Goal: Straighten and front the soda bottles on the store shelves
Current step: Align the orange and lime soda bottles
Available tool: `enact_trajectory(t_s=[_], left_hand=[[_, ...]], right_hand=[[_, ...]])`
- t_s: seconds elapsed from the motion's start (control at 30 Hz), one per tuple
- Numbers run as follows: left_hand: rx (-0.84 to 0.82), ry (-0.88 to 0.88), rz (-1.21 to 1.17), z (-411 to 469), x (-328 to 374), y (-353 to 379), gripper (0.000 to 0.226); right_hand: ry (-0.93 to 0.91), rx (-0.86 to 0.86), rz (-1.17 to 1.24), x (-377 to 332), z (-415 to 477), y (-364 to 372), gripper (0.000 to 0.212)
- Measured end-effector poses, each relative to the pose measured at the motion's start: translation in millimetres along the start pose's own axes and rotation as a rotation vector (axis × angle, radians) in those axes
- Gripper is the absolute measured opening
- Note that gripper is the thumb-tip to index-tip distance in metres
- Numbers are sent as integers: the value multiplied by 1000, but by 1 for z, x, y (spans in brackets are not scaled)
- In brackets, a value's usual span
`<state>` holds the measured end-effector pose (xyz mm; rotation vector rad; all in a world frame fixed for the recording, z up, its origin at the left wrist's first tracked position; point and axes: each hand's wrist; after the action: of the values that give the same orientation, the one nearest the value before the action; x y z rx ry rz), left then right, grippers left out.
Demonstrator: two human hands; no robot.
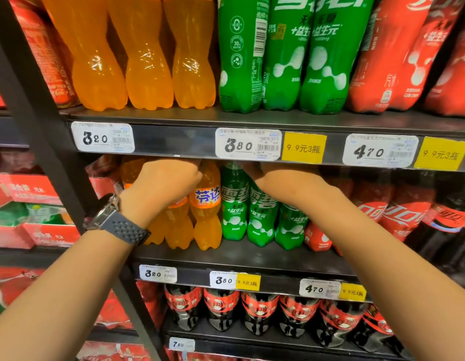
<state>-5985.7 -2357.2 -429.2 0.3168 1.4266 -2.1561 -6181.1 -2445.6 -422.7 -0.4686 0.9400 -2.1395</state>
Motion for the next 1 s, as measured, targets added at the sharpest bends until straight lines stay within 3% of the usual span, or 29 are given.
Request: enact_trajectory(t_s=[0.07,0.17,0.27,0.43,0.57,0.67,0.87,1.0], left_hand=[[40,2,41,-6,-7,0,21],[103,-113,-49,-15,-26,11,33],[124,-212,-245,-21,-39,18,42],[172,-233,-403,-26,-50,24,56],[148,-270,-461,-24,-50,22,51],[52,-218,-399,-21,-52,20,45],[32,-338,-434,-24,-60,18,41],[77,-399,-399,-28,-58,21,55]], right_hand=[[8,-46,148,-15,3,3,54],[57,-310,224,-37,14,9,61],[120,-467,290,-48,23,15,42],[127,-515,259,-59,29,21,42],[235,-638,336,-67,33,22,39],[162,-705,282,-70,33,19,37],[236,-689,310,-62,34,16,43],[202,-679,370,-53,38,25,48]])
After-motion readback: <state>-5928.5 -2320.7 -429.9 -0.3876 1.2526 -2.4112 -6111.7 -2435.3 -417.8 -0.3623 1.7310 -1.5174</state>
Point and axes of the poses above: each hand's wrist, its own z-axis towards the middle knuckle, its own y-axis out of the palm, x = y × z, and after that the axes turned 15 degrees about x, right-handed
